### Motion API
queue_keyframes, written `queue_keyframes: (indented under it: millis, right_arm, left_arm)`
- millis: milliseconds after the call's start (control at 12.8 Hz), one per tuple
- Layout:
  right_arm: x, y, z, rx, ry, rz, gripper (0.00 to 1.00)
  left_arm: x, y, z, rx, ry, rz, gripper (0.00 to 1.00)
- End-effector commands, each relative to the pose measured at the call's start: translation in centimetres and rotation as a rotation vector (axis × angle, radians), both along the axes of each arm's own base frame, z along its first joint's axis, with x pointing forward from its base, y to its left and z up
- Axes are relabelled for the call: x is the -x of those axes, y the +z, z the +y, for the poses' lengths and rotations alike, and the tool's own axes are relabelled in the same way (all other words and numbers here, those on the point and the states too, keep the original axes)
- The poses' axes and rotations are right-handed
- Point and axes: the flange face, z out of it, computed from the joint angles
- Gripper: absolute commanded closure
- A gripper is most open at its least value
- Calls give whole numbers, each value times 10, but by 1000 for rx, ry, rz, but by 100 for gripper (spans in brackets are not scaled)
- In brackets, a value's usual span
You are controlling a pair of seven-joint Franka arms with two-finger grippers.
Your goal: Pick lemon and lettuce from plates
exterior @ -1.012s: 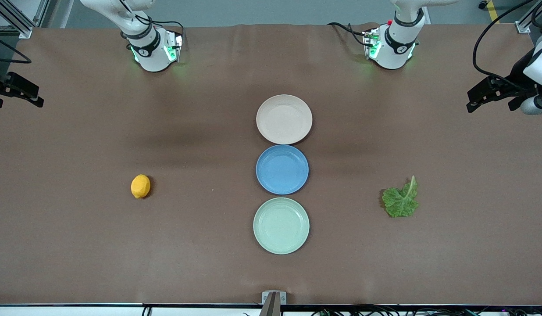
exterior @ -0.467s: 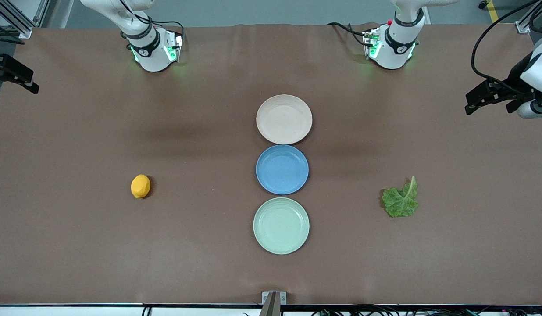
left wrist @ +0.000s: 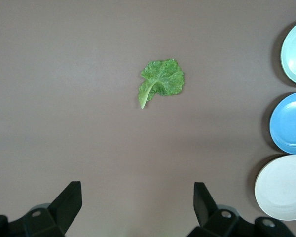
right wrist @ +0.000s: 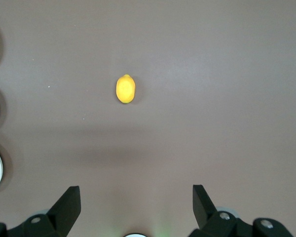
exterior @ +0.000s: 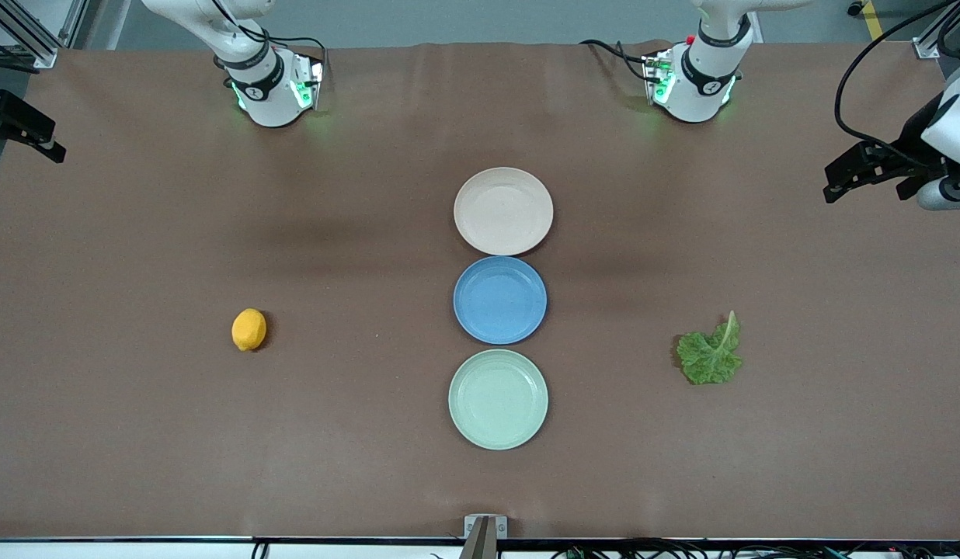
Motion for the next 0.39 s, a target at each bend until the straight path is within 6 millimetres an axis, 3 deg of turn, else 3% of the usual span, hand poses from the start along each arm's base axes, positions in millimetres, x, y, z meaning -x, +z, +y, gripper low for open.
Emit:
queue_keyframes:
  millis: [0, 311]
  right_arm:
    - [4, 5, 5, -10, 18, -5, 0]
    - [5, 5, 11, -14, 28, 8, 0]
  left_arm:
    - [-2, 5, -1, -21, -8, -3, 0]
    - [-1, 6, 0, -21, -8, -3, 0]
